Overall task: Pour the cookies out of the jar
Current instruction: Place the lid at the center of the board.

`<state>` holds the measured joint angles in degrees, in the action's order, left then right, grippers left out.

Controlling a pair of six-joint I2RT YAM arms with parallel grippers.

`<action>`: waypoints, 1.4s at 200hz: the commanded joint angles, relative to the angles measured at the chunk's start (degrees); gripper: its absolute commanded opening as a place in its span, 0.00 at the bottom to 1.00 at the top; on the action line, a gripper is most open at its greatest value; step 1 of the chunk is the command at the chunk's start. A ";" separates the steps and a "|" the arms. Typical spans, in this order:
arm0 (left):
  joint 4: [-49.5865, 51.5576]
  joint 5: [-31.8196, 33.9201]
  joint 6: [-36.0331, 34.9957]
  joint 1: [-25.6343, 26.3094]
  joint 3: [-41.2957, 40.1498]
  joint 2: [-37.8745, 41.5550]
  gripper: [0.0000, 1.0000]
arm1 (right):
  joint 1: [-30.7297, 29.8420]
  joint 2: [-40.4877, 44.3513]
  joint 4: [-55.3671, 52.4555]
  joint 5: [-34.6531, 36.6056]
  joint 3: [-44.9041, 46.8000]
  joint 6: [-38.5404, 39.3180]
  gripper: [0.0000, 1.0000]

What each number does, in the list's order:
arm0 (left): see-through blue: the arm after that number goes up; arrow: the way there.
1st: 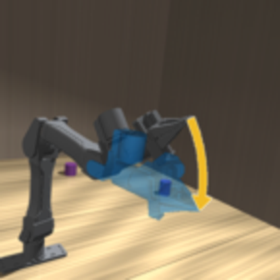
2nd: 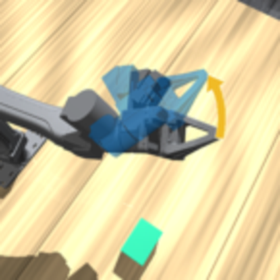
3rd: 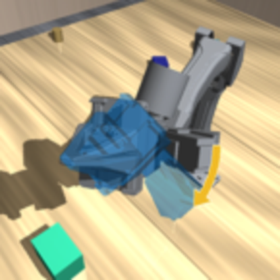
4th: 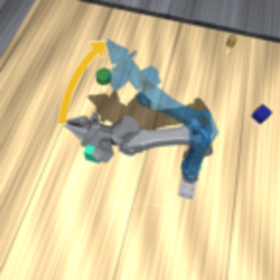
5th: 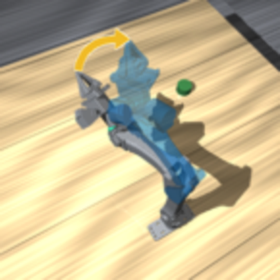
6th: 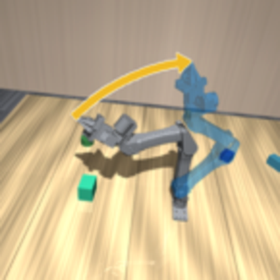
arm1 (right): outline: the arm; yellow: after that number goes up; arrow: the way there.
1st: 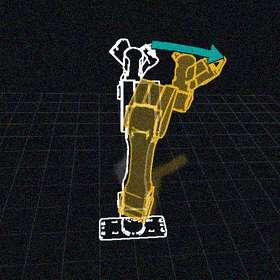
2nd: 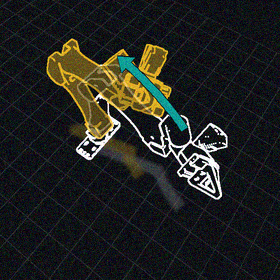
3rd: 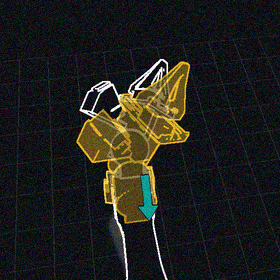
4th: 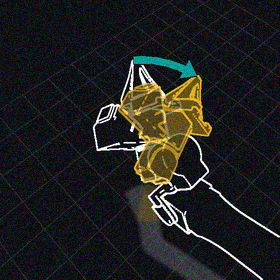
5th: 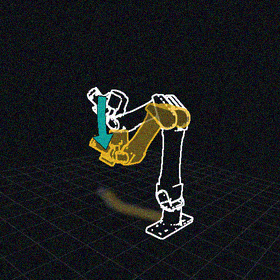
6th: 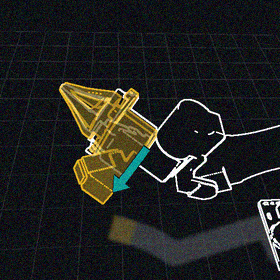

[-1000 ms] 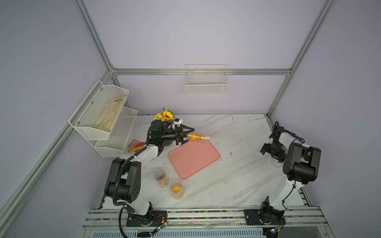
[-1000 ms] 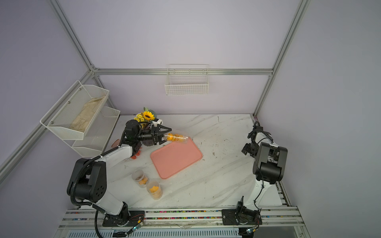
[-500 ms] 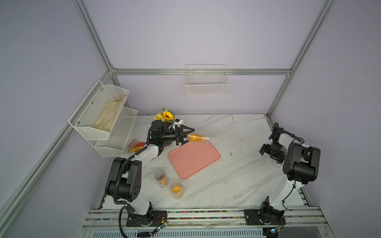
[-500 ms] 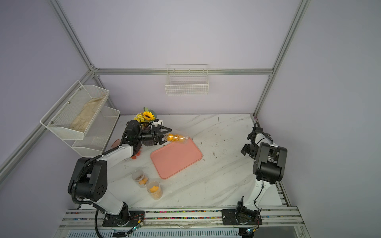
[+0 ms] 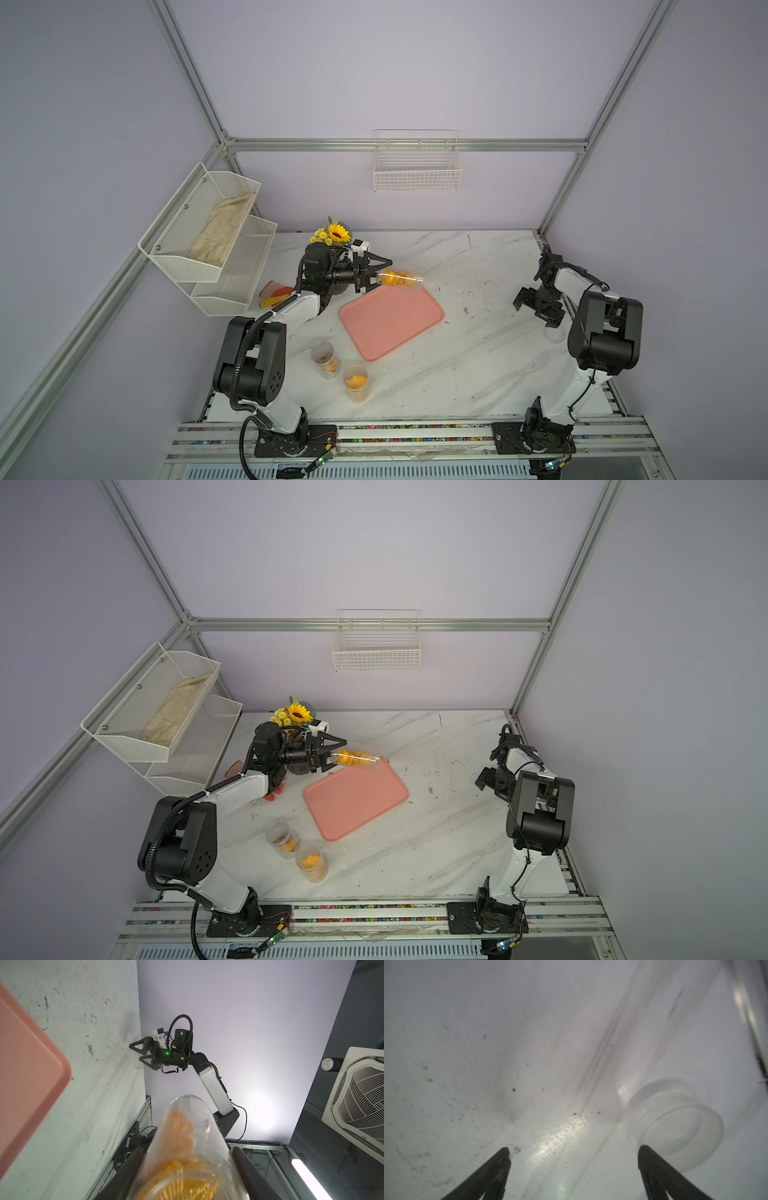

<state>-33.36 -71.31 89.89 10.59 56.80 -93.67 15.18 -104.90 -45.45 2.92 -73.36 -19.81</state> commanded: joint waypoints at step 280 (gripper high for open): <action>-4.87 0.70 -1.65 -0.04 1.77 -1.06 0.56 | -13.42 -4.63 1.79 -15.16 2.76 -4.44 0.97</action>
<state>-35.46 -70.96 90.26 10.59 56.80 -95.09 4.78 -108.18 -43.79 -5.21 -71.29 -21.71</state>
